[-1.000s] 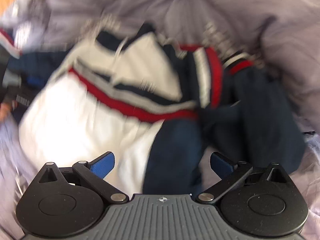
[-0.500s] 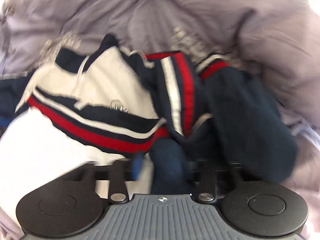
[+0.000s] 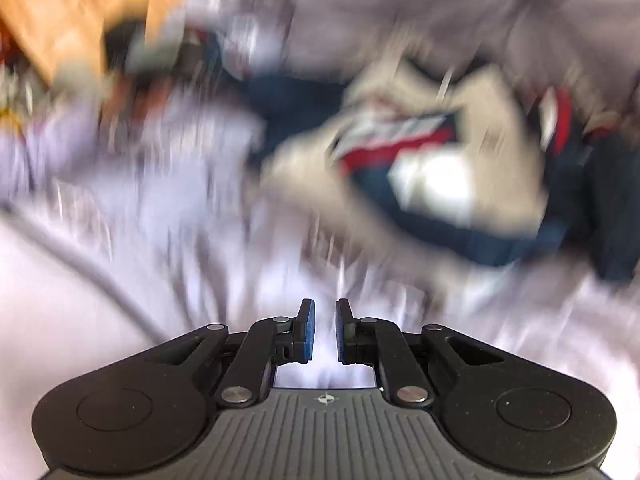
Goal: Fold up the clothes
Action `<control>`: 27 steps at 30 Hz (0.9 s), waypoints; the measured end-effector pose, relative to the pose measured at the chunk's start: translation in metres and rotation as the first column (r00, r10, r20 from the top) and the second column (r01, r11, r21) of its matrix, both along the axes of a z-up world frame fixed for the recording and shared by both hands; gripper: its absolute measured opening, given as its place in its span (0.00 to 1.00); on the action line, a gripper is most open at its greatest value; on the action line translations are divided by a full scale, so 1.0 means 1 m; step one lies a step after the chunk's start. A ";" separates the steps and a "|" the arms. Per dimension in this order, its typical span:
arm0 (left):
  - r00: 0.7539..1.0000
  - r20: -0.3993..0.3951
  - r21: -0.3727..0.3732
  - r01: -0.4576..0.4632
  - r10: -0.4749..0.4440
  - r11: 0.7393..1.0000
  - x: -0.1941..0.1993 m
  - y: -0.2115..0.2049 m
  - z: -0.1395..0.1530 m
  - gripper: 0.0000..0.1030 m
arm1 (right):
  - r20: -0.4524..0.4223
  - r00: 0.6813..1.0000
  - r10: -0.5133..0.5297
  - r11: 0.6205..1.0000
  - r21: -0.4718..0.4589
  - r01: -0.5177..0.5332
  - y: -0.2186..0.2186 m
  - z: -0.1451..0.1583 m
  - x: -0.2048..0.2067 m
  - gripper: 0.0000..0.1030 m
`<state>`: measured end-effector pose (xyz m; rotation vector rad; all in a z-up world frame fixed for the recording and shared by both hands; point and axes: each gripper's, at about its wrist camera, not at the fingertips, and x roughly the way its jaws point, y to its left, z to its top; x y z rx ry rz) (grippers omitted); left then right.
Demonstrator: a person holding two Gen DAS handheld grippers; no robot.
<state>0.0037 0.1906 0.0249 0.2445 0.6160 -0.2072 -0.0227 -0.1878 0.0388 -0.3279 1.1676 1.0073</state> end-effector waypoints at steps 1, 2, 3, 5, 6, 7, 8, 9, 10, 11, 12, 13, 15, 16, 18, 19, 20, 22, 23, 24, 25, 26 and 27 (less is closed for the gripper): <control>0.999 -0.024 0.013 -0.028 0.028 1.000 0.018 0.000 -0.006 0.95 | -0.001 1.000 0.024 0.999 -0.047 -0.024 0.004 -0.007 -0.004 0.12; 0.992 -0.108 -0.044 -0.066 0.061 0.997 0.038 0.004 -0.019 0.95 | 0.010 1.000 0.022 0.998 -0.059 -0.021 0.006 -0.009 -0.004 0.13; 0.976 -0.201 -0.106 -0.110 0.087 0.988 0.057 0.008 -0.032 0.95 | 0.046 0.999 -0.027 0.999 -0.032 0.029 0.004 -0.005 0.000 0.21; 0.922 -0.379 -0.239 -0.184 0.083 0.954 0.085 0.015 -0.059 0.89 | 0.125 0.979 -0.162 0.986 0.057 0.156 0.000 0.008 0.009 0.56; 0.888 -0.457 -0.313 -0.211 0.048 0.926 0.092 0.016 -0.075 0.85 | 0.152 0.962 -0.226 0.971 0.112 0.210 -0.002 0.015 0.014 0.83; 0.879 -0.477 -0.365 -0.198 0.001 0.910 0.090 0.010 -0.083 0.79 | 0.172 0.947 -0.270 0.956 0.165 0.242 -0.001 0.020 0.025 0.94; 0.872 -0.487 -0.413 -0.181 -0.048 0.892 0.087 0.002 -0.089 0.79 | 0.192 0.941 -0.278 0.951 0.194 0.241 0.005 0.023 0.036 0.93; 0.885 -0.457 -0.434 -0.135 -0.089 0.891 0.083 -0.012 -0.090 0.79 | 0.236 0.936 -0.262 0.959 0.176 0.224 0.018 0.021 0.046 0.93; 0.901 -0.421 -0.422 -0.090 -0.107 0.902 0.076 -0.029 -0.088 0.81 | 0.297 0.925 -0.239 0.969 0.135 0.207 0.034 0.017 0.056 0.93; 0.915 -0.385 -0.403 -0.047 -0.123 0.914 0.070 -0.046 -0.086 0.85 | 0.353 0.910 -0.217 0.976 0.086 0.199 0.049 0.010 0.066 0.93; 0.914 -0.387 -0.353 -0.027 -0.120 0.935 0.069 -0.064 -0.090 0.87 | 0.371 0.908 -0.195 0.980 0.042 0.193 0.061 0.000 0.076 0.93; 0.912 -0.394 -0.298 -0.011 -0.113 0.954 0.068 -0.081 -0.096 0.89 | 0.360 0.917 -0.172 0.983 0.004 0.183 0.073 -0.012 0.085 0.93; 0.884 -0.459 -0.162 0.009 -0.083 0.987 0.066 -0.106 -0.120 0.94 | 0.263 0.955 -0.141 0.988 -0.023 0.152 0.087 -0.033 0.097 0.93; 0.880 -0.471 -0.096 0.010 -0.054 0.995 0.064 -0.115 -0.133 1.00 | 0.219 0.967 -0.132 0.990 -0.029 0.141 0.092 -0.044 0.102 0.93; 0.892 -0.451 -0.048 0.002 -0.024 0.999 0.057 -0.125 -0.144 1.00 | 0.224 0.964 -0.146 0.985 -0.062 0.164 0.103 -0.064 0.107 0.91; 0.893 -0.449 -0.055 -0.007 -0.019 0.998 0.055 -0.124 -0.142 1.00 | 0.243 0.955 -0.169 0.977 -0.085 0.194 0.106 -0.073 0.110 0.76; 0.894 -0.448 -0.065 -0.016 -0.015 0.998 0.053 -0.122 -0.138 1.00 | 0.252 0.945 -0.210 0.965 -0.100 0.242 0.105 -0.079 0.113 0.57; 0.886 -0.464 -0.136 -0.048 -0.021 0.989 0.049 -0.103 -0.123 0.97 | 0.264 0.917 -0.300 0.935 -0.112 0.338 0.100 -0.084 0.118 0.21; 0.887 -0.461 -0.180 -0.059 -0.031 0.982 0.045 -0.087 -0.112 0.94 | 0.270 0.910 -0.316 0.932 -0.094 0.351 0.096 -0.080 0.118 0.16; 0.896 -0.443 -0.195 -0.080 -0.015 0.977 0.045 -0.070 -0.101 0.94 | 0.271 0.907 -0.321 0.934 -0.069 0.351 0.090 -0.072 0.114 0.15; 0.906 -0.424 -0.208 -0.102 0.004 0.973 0.046 -0.054 -0.089 0.94 | 0.261 0.911 -0.320 0.939 -0.040 0.342 0.085 -0.062 0.110 0.15; 0.914 -0.405 -0.221 -0.124 0.024 0.967 0.046 -0.038 -0.077 0.95 | 0.237 0.921 -0.308 0.948 -0.008 0.319 0.079 -0.050 0.105 0.15; 0.922 -0.386 -0.234 -0.145 0.045 0.961 0.047 -0.022 -0.065 0.95 | 0.203 0.935 -0.292 0.956 0.020 0.294 0.072 -0.037 0.098 0.14</control>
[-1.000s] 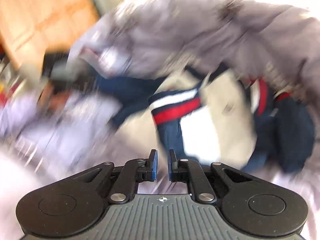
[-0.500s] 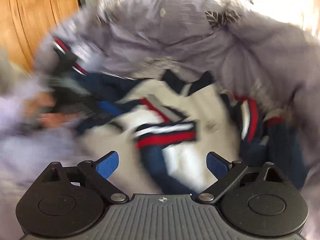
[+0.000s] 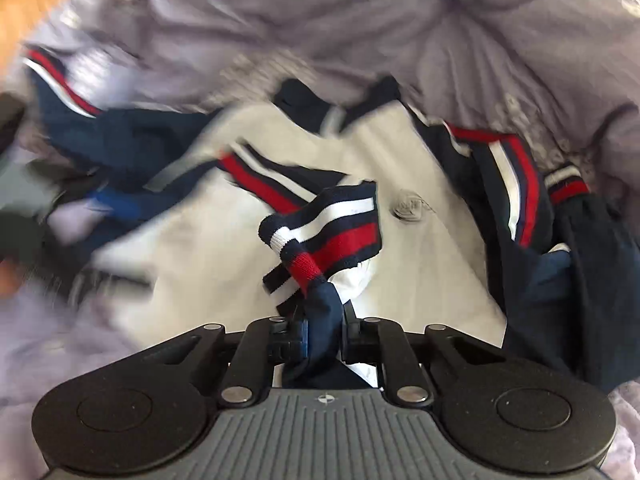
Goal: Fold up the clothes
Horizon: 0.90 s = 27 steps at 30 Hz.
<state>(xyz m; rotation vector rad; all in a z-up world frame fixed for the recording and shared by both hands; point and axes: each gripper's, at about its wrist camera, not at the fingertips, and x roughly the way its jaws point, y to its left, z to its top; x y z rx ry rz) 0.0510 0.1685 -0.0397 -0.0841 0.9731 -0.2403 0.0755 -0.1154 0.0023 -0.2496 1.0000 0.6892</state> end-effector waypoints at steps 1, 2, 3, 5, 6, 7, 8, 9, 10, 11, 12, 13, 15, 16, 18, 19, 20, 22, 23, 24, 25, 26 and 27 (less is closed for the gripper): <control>0.999 0.021 -0.011 -0.027 0.027 1.000 0.001 0.016 0.012 0.96 | -0.031 0.999 0.034 0.999 0.036 -0.033 -0.006 0.014 -0.009 0.14; 0.998 0.042 -0.023 -0.053 0.054 0.998 0.002 0.032 0.024 0.97 | -0.064 0.994 0.084 0.994 0.075 -0.079 -0.012 0.027 -0.018 0.15; 0.996 0.048 -0.026 -0.074 0.075 0.997 0.012 0.042 0.029 0.97 | -0.099 0.984 0.145 0.984 0.114 -0.134 -0.014 0.037 -0.028 0.15; 0.992 0.055 -0.030 -0.113 0.115 0.993 0.036 0.060 0.036 0.97 | -0.183 0.939 0.292 0.950 0.167 -0.263 -0.021 0.050 -0.048 0.15; 0.989 0.059 -0.032 -0.133 0.134 0.991 0.048 0.069 0.040 0.97 | -0.229 0.912 0.341 0.937 0.158 -0.311 -0.024 0.051 -0.057 0.15; 0.986 0.062 -0.034 -0.152 0.154 0.988 0.059 0.078 0.044 0.97 | -0.277 0.885 0.375 0.927 0.134 -0.351 -0.027 0.051 -0.065 0.16; 0.983 0.066 -0.036 -0.172 0.174 0.984 0.071 0.087 0.047 0.97 | -0.325 0.854 0.406 0.913 0.111 -0.392 -0.030 0.050 -0.074 0.16; 0.984 0.043 -0.049 -0.172 0.174 0.984 0.084 0.087 0.044 0.97 | -0.366 0.827 0.426 0.900 0.083 -0.427 -0.033 0.049 -0.082 0.17; 0.986 0.017 -0.049 -0.164 0.165 0.985 0.095 0.084 0.037 0.97 | -0.393 0.807 0.442 0.886 0.052 -0.460 -0.035 0.047 -0.089 0.17; 0.989 -0.012 -0.042 -0.151 0.150 0.988 0.102 0.077 0.027 0.97 | -0.404 0.794 0.454 0.873 0.025 -0.486 -0.038 0.046 -0.095 0.18; 0.992 -0.055 -0.029 -0.116 0.115 0.993 0.107 0.065 0.014 0.97 | -0.410 0.793 0.450 0.871 0.005 -0.491 -0.042 0.045 -0.095 0.20; 0.993 -0.109 -0.014 -0.043 0.041 0.999 0.102 0.047 0.000 0.96 | -0.418 0.797 0.436 0.875 -0.009 -0.483 -0.045 0.045 -0.094 0.21; 0.969 -0.209 0.002 0.136 -0.133 0.991 0.083 0.007 -0.026 0.95 | -0.446 0.807 0.388 0.904 0.014 -0.427 -0.052 0.047 -0.083 0.26; 0.943 -0.241 0.004 0.237 -0.229 0.971 0.062 -0.014 -0.036 0.95 | -0.466 0.807 0.362 0.919 0.035 -0.392 -0.055 0.050 -0.075 0.37; 0.885 -0.291 -0.023 0.373 -0.363 0.928 0.011 -0.046 -0.053 0.94 | -0.491 0.798 0.350 0.927 0.061 -0.369 -0.057 0.058 -0.064 0.64; 0.888 -0.286 -0.019 0.371 -0.360 0.928 -0.008 -0.049 -0.053 0.94 | -0.480 0.802 0.357 0.925 0.060 -0.376 -0.056 0.064 -0.058 0.78; 0.895 -0.279 -0.011 0.361 -0.349 0.933 -0.027 -0.052 -0.053 0.94 | -0.452 0.812 0.370 0.919 0.049 -0.391 -0.054 0.070 -0.053 0.83; 0.914 -0.253 0.011 0.331 -0.318 0.944 -0.048 -0.047 -0.045 0.94 | -0.392 0.833 0.390 0.911 0.033 -0.410 -0.048 0.082 -0.039 0.84; 0.926 -0.233 0.026 0.310 -0.296 0.950 -0.049 -0.040 -0.037 0.94 | -0.356 0.848 0.391 0.913 0.035 -0.407 -0.043 0.088 -0.026 0.84; 0.950 -0.192 0.039 0.258 -0.246 0.965 -0.043 -0.025 -0.025 0.94 | -0.320 0.862 0.393 0.914 0.036 -0.403 -0.038 0.094 -0.014 0.84; 0.971 -0.146 0.050 0.200 -0.191 0.979 -0.036 -0.009 -0.013 0.95 | -0.258 0.888 0.382 0.921 0.025 -0.389 -0.030 0.097 0.001 0.87; 0.985 -0.097 0.100 0.151 -0.141 0.984 -0.024 0.006 -0.003 0.97 | -0.176 0.916 0.360 0.931 0.006 -0.365 -0.021 0.098 0.017 0.89; 0.995 -0.045 0.152 0.100 -0.094 0.983 -0.012 0.022 0.006 0.98 | -0.091 0.937 0.337 0.940 -0.011 -0.340 -0.011 0.099 0.034 0.95</control>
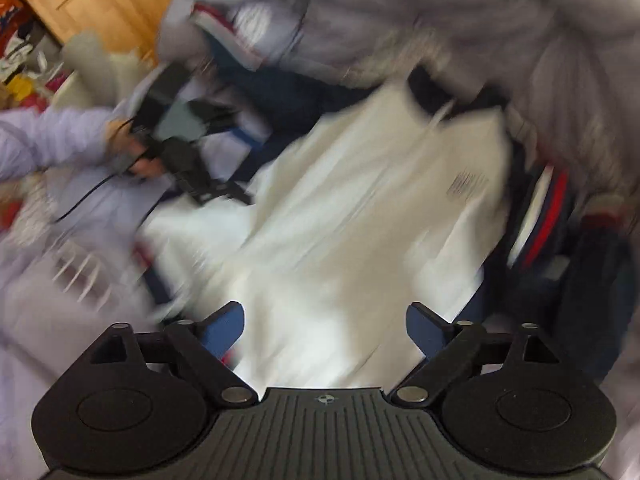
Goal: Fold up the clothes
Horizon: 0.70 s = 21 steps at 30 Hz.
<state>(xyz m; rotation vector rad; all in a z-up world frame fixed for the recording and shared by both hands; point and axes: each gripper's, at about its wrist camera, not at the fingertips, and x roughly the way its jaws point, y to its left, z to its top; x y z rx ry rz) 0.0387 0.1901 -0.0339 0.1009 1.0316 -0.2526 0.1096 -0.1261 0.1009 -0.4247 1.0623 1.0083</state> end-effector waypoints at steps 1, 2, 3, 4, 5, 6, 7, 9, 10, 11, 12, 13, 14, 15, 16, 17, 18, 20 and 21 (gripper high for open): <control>0.997 0.063 0.088 -0.043 0.038 0.995 0.018 0.014 0.005 0.98 | 0.090 0.995 -0.033 0.999 -0.010 0.034 0.013 -0.004 0.016 0.95; 0.991 0.119 0.179 -0.089 0.068 0.980 0.035 0.027 0.005 0.98 | 0.168 0.983 -0.072 0.996 -0.042 0.080 0.026 -0.014 0.035 0.95; 0.980 0.176 0.266 -0.138 0.093 0.954 0.053 0.039 0.004 0.98 | 0.237 0.965 -0.110 0.988 -0.076 0.131 0.038 -0.028 0.056 0.95; 0.969 0.207 0.316 -0.199 0.138 0.928 0.070 0.056 0.002 0.98 | 0.280 0.949 -0.146 0.978 -0.105 0.182 0.048 -0.043 0.076 0.93; 0.962 0.210 0.325 -0.238 0.175 0.915 0.085 0.074 -0.001 0.98 | 0.306 0.935 -0.182 0.964 -0.132 0.231 0.057 -0.060 0.095 0.92; 0.956 0.208 0.312 -0.266 0.208 0.912 0.097 0.090 -0.004 0.98 | 0.333 0.918 -0.215 0.947 -0.157 0.279 0.067 -0.077 0.114 0.91; 0.960 0.185 0.304 -0.261 0.212 0.916 0.104 0.102 -0.011 0.98 | 0.355 0.902 -0.245 0.931 -0.175 0.321 0.073 -0.094 0.130 0.90; 0.968 0.133 0.288 -0.242 0.212 0.927 0.117 0.125 -0.027 1.00 | 0.394 0.874 -0.285 0.902 -0.199 0.383 0.078 -0.117 0.154 0.90; 0.976 0.072 0.313 -0.220 0.207 0.924 0.121 0.129 -0.046 1.00 | 0.409 0.861 -0.302 0.887 -0.211 0.411 0.077 -0.127 0.162 0.91; 0.979 0.005 0.342 -0.193 0.204 0.920 0.126 0.132 -0.065 1.00 | 0.401 0.861 -0.314 0.873 -0.234 0.428 0.075 -0.138 0.169 0.91; 0.978 -0.061 0.368 -0.165 0.201 0.915 0.130 0.135 -0.085 1.00 | 0.380 0.866 -0.324 0.860 -0.264 0.437 0.071 -0.151 0.175 0.92; 0.971 -0.120 0.367 -0.149 0.206 0.918 0.130 0.135 -0.104 1.00 | 0.360 0.871 -0.333 0.846 -0.293 0.445 0.069 -0.164 0.179 0.92; 0.961 -0.177 0.363 -0.135 0.211 0.922 0.130 0.136 -0.123 1.00 | 0.341 0.876 -0.341 0.833 -0.321 0.450 0.067 -0.176 0.180 0.92; 0.960 -0.163 0.359 -0.159 0.229 0.920 0.127 0.134 -0.129 1.00 | 0.332 0.880 -0.340 0.825 -0.343 0.449 0.067 -0.188 0.178 0.92; 0.958 -0.138 0.354 -0.188 0.250 0.916 0.123 0.132 -0.133 1.00 | 0.340 0.881 -0.329 0.822 -0.356 0.444 0.069 -0.197 0.174 0.92; 0.961 -0.112 0.373 -0.195 0.253 0.907 0.119 0.127 -0.134 1.00 | 0.352 0.880 -0.319 0.823 -0.358 0.441 0.072 -0.202 0.169 0.89; 0.964 -0.087 0.395 -0.200 0.253 0.897 0.115 0.123 -0.134 1.00 | 0.364 0.878 -0.311 0.825 -0.355 0.439 0.075 -0.205 0.163 0.71; 0.968 -0.040 0.426 -0.207 0.247 0.881 0.105 0.114 -0.132 0.86 | 0.398 0.867 -0.300 0.824 -0.349 0.445 0.081 -0.208 0.152 0.40; 0.966 -0.024 0.436 -0.220 0.256 0.872 0.100 0.110 -0.129 0.79 | 0.429 0.853 -0.298 0.817 -0.347 0.460 0.084 -0.207 0.146 0.16</control>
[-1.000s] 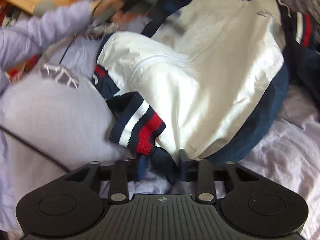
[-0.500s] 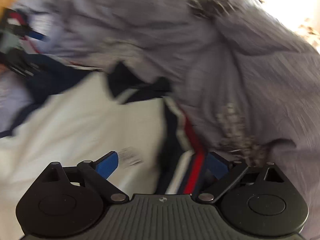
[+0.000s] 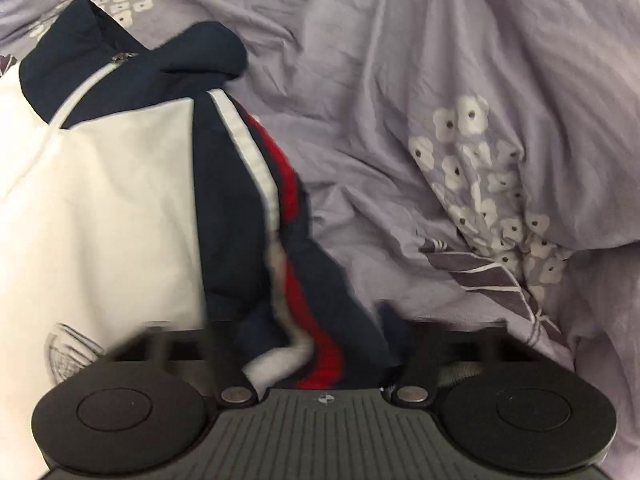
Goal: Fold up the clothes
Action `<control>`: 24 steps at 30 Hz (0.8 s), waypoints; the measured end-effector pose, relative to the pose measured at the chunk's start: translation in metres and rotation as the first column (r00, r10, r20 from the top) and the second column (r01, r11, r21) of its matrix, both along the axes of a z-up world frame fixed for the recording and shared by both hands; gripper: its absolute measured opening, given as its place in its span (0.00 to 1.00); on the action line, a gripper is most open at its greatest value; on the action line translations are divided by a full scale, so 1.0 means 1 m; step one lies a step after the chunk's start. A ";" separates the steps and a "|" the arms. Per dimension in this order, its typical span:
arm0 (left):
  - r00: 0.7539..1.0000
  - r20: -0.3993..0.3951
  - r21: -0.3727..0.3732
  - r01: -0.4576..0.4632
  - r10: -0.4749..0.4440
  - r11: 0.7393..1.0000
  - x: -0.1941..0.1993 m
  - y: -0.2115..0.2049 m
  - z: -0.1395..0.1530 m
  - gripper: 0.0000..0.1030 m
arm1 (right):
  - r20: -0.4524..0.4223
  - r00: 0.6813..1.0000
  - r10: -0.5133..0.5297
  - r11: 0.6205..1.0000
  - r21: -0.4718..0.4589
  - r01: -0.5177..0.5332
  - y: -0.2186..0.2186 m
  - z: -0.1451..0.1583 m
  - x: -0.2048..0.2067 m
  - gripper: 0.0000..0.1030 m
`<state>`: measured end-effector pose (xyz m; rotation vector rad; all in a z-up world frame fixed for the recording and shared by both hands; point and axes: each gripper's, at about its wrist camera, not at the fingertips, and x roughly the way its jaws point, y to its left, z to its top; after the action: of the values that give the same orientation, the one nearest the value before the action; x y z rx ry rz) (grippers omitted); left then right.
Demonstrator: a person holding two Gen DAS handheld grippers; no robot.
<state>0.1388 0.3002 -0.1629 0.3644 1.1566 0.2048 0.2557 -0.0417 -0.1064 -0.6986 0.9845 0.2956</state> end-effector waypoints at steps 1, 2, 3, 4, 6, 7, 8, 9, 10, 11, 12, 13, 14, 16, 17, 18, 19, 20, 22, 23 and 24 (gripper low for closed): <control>1.000 0.013 0.014 -0.011 0.011 1.000 -0.005 -0.003 0.003 0.66 | 0.027 1.000 -0.007 1.000 -0.004 0.007 0.002 0.002 -0.005 0.13; 0.999 0.026 0.028 -0.031 0.031 0.999 -0.009 -0.006 0.007 0.53 | 0.047 0.999 -0.019 1.000 0.010 0.018 0.002 0.007 -0.008 0.11; 0.998 0.044 0.032 -0.055 0.054 0.998 -0.013 -0.006 0.012 0.46 | 0.058 0.998 -0.032 0.999 0.036 0.030 0.000 0.012 -0.011 0.10; 0.995 0.072 0.032 -0.078 0.075 0.996 -0.017 -0.005 0.019 0.35 | 0.066 0.997 -0.041 0.997 0.065 0.037 -0.003 0.018 -0.013 0.09; 0.985 0.129 0.028 -0.122 0.117 0.992 -0.025 -0.001 0.034 0.30 | 0.100 0.993 -0.057 0.994 0.103 0.046 -0.008 0.029 -0.014 0.09; 0.978 0.160 0.021 -0.139 0.134 0.990 -0.029 0.002 0.042 0.29 | 0.120 0.990 -0.068 0.991 0.124 0.053 -0.011 0.035 -0.013 0.09; 0.970 0.190 0.012 -0.154 0.149 0.988 -0.033 0.006 0.050 0.29 | 0.140 0.987 -0.082 0.987 0.148 0.061 -0.016 0.041 -0.013 0.09; 0.963 0.216 0.016 -0.167 0.160 0.986 -0.034 0.010 0.059 0.29 | 0.158 0.983 -0.092 0.982 0.179 0.063 -0.020 0.048 -0.013 0.09; 0.956 0.241 0.039 -0.184 0.170 0.982 -0.032 0.014 0.068 0.29 | 0.177 0.980 -0.095 0.976 0.212 0.056 -0.022 0.055 -0.014 0.09; 0.947 0.266 0.063 -0.203 0.179 0.977 -0.030 0.018 0.076 0.29 | 0.200 0.976 -0.085 0.971 0.235 0.036 -0.022 0.060 -0.016 0.09; 0.938 0.291 0.087 -0.221 0.188 0.971 -0.027 0.022 0.085 0.29 | 0.226 0.972 -0.070 0.969 0.247 0.012 -0.018 0.064 -0.016 0.09; 0.925 0.315 0.099 -0.253 0.211 0.962 -0.027 0.029 0.094 0.29 | 0.254 0.965 -0.055 0.967 0.253 -0.011 -0.013 0.067 -0.017 0.09; 0.911 0.339 0.109 -0.288 0.237 0.951 -0.028 0.036 0.105 0.29 | 0.281 0.959 -0.047 0.965 0.262 -0.029 -0.007 0.069 -0.015 0.09; 0.893 0.370 0.143 -0.325 0.254 0.935 -0.026 0.049 0.119 0.29 | 0.326 0.944 -0.045 0.958 0.282 -0.052 0.006 0.070 -0.006 0.09; 0.902 0.350 0.164 -0.323 0.251 0.932 -0.021 0.054 0.117 0.33 | 0.334 0.941 -0.051 0.956 0.288 -0.050 0.012 0.068 0.001 0.09; 0.912 0.326 0.185 -0.319 0.248 0.929 -0.015 0.059 0.115 0.35 | 0.324 0.944 -0.061 0.962 0.272 -0.031 0.018 0.059 0.010 0.12; 0.923 0.287 0.199 -0.318 0.255 0.927 -0.007 0.062 0.105 0.44 | 0.308 0.949 -0.072 0.970 0.242 -0.005 0.024 0.046 0.022 0.18; 0.936 0.227 0.228 -0.319 0.268 0.920 0.002 0.063 0.089 0.63 | 0.289 0.953 -0.089 0.980 0.198 0.031 0.032 0.031 0.032 0.24; 0.956 0.111 0.320 -0.293 0.272 0.901 0.015 0.058 0.051 0.88 | 0.243 0.961 -0.131 0.989 0.100 0.110 0.042 0.003 0.043 0.51; 0.965 0.087 0.388 -0.262 0.248 0.884 0.018 0.051 0.036 0.91 | 0.244 0.961 -0.133 0.990 0.081 0.117 0.045 -0.001 0.040 0.51; 0.970 0.081 0.423 -0.242 0.229 0.874 0.017 0.045 0.029 0.91 | 0.245 0.960 -0.136 0.990 0.062 0.124 0.048 -0.005 0.037 0.51</control>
<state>0.1558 0.3449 -0.1340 0.6074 1.1217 0.6869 0.2928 0.0066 -0.1114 -0.6096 0.7777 0.1110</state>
